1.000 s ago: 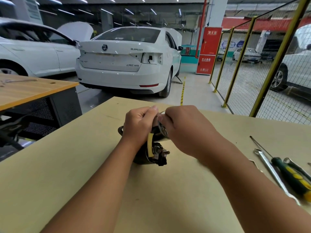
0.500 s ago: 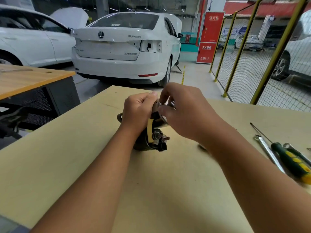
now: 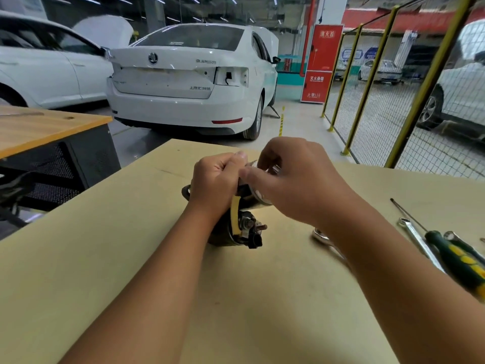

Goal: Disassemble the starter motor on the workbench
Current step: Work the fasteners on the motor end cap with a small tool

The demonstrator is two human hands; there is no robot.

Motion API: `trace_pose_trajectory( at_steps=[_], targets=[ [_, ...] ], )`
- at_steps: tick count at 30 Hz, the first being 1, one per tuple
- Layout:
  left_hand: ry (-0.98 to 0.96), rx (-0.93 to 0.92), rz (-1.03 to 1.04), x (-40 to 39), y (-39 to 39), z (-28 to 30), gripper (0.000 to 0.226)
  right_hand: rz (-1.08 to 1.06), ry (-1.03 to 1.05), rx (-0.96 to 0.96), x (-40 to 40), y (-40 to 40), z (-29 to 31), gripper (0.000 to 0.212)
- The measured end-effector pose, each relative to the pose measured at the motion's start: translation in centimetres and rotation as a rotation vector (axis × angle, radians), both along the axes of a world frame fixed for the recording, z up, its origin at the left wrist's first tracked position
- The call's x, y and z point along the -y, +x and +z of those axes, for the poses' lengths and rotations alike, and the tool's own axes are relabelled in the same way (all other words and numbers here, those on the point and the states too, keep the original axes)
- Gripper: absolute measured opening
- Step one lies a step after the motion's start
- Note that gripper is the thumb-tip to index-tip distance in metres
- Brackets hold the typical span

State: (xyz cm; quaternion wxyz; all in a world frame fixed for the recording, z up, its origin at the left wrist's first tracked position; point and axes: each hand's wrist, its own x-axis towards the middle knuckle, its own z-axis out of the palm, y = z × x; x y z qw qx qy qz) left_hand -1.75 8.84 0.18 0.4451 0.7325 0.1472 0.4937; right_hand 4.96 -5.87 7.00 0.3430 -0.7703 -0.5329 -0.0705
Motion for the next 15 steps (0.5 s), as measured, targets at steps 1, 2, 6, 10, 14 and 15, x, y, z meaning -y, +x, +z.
trace_pose_trajectory(
  at_steps=[1,2,6,10,14,15],
  targets=[
    [-0.007,0.001,0.007,-0.01,0.03,0.05,0.05,-0.029,-0.035,0.026,-0.2,-0.04,-0.16,0.032],
    [-0.008,0.0,0.013,0.0,0.06,0.05,0.049,-0.049,-0.079,0.055,-0.35,-0.12,-0.32,0.037],
    [0.015,-0.005,0.001,0.09,0.05,0.09,0.053,-0.048,-0.111,0.154,-0.34,-0.19,-0.26,0.032],
    [0.0,-0.009,-0.012,-0.1,0.15,-0.17,0.053,-0.023,-0.05,0.137,0.14,-0.09,0.04,0.022],
    [0.015,-0.002,-0.007,-0.25,0.2,-0.18,0.051,-0.089,-0.067,0.153,-0.01,-0.41,-0.05,0.042],
    [0.021,-0.005,-0.007,-0.31,0.28,-0.21,0.053,-0.133,-0.119,0.183,-0.08,-0.62,-0.2,0.045]
  ],
)
